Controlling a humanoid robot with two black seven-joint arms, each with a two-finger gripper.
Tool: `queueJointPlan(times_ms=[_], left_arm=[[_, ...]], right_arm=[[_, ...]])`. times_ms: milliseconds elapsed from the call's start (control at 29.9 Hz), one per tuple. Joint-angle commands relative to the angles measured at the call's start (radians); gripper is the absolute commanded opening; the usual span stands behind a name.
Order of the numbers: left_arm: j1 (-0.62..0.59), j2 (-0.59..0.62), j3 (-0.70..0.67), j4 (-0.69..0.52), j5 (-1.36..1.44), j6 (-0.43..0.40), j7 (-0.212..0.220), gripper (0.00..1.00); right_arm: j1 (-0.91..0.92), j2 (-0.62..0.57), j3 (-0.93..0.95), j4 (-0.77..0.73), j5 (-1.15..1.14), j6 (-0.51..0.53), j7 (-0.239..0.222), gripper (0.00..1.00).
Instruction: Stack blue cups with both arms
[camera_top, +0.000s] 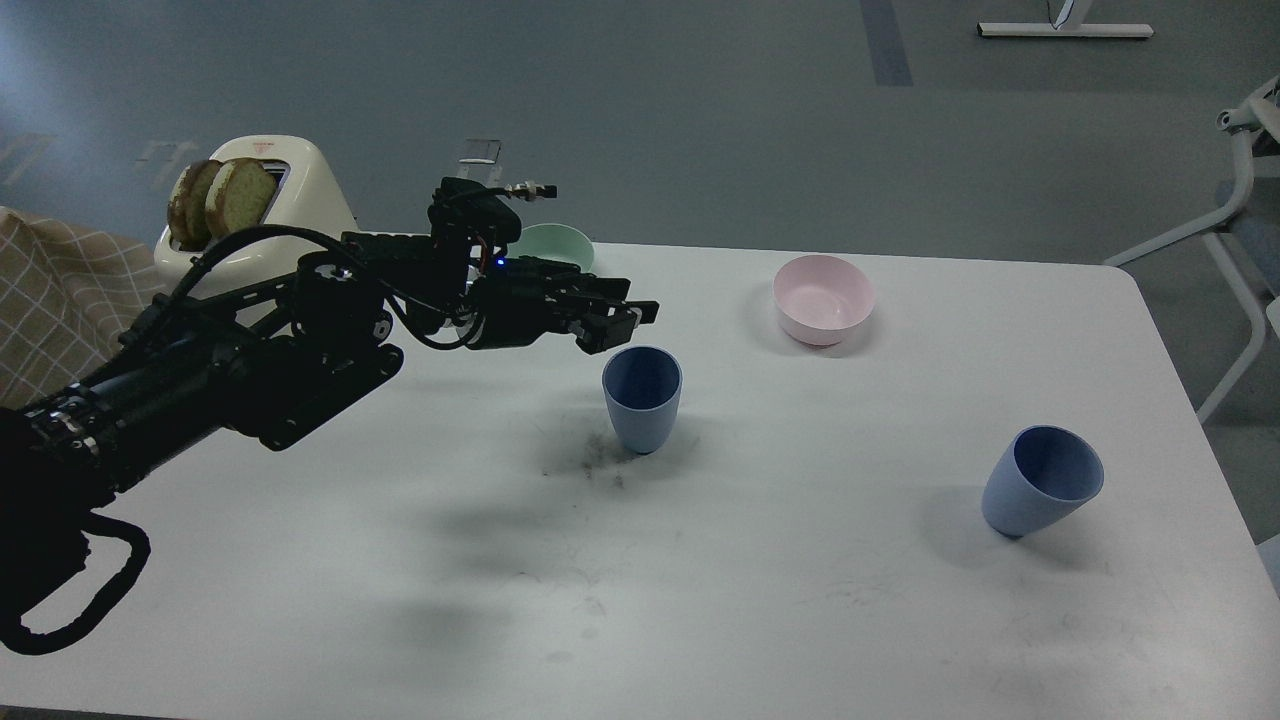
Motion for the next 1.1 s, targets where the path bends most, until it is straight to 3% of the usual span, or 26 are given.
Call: queueJointPlan(times_ms=[0,67,200,334,468,568,735,1069], left_arm=[[-0.012,0.052,-0.022,0.0,-0.311,0.01,0.0,0.89],[-0.01,0.086,-0.07,0.0,-0.488,0.021,0.0,0.97],[0.002,0.129,-0.17,0.001,-0.8,0.012,0.0,0.97],[0.033,0.166,-0.262,0.013,-1.118,0.009,0.0,0.97],[0.082,0.182,-0.377,0.013,-1.299,-0.028,0.0,0.97],[0.105,0.176,-0.423,0.013,-1.333,-0.029,0.0,0.97],[0.116,0.17,-0.481,0.013,-1.358,-0.031,0.0,0.97],[0.113,0.172,-0.516,0.001,-1.356,-0.036,0.0,0.97]], right_arm=[[-0.005,-0.046,-0.001,0.022,0.0,0.0,0.0,1.0],[-0.012,-0.078,-0.001,0.037,-0.002,0.0,0.0,1.0],[-0.015,-0.13,-0.01,0.072,-0.003,0.0,0.002,1.0],[-0.087,-0.199,-0.053,0.204,-0.061,0.0,0.0,1.0],[-0.186,-0.253,-0.08,0.388,-0.341,0.0,0.002,1.0],[-0.217,-0.255,-0.086,0.45,-0.451,0.0,0.0,1.0],[-0.361,-0.295,-0.161,0.638,-0.821,0.0,0.002,1.0],[-0.433,-0.298,-0.307,0.715,-1.035,0.0,0.009,1.0]])
